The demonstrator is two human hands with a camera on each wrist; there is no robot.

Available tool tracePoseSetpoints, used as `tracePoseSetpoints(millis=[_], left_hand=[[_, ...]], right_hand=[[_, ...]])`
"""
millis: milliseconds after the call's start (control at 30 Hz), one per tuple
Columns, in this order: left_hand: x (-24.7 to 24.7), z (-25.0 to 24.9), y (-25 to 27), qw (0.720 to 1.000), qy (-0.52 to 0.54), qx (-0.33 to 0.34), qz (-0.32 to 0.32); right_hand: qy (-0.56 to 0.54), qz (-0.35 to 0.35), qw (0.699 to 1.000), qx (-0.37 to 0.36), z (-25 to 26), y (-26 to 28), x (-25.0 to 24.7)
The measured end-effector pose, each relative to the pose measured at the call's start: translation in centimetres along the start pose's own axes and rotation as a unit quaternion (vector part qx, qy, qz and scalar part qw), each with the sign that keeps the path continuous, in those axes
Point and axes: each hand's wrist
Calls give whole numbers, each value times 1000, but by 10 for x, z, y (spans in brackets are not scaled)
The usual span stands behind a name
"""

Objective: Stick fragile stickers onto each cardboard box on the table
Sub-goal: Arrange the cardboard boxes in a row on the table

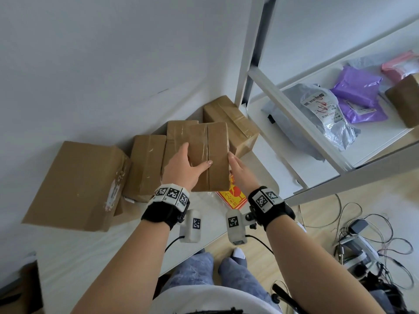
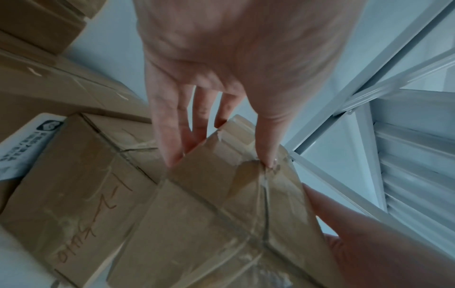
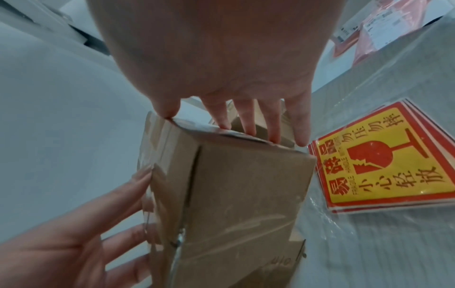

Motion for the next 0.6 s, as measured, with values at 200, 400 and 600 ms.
tracePoseSetpoints(millis=[200,400,600], left_hand=[[0,9,4,998,-61,-27,6],[10,27,-5,997,-31,-75,14],[9,26,-22,998,-27,-61,10]], right_hand=[[7,27,999,20,-7,-2,12],[66,49,996,-20,-12,-20,36],[83,17,996,-15,-15,-41,38]])
Point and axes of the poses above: each hand's wrist, its own y-axis away from the middle knuckle, its own x-axis out of the palm, z = x × y, and after that the axes turned 14 degrees about -y, right-handed
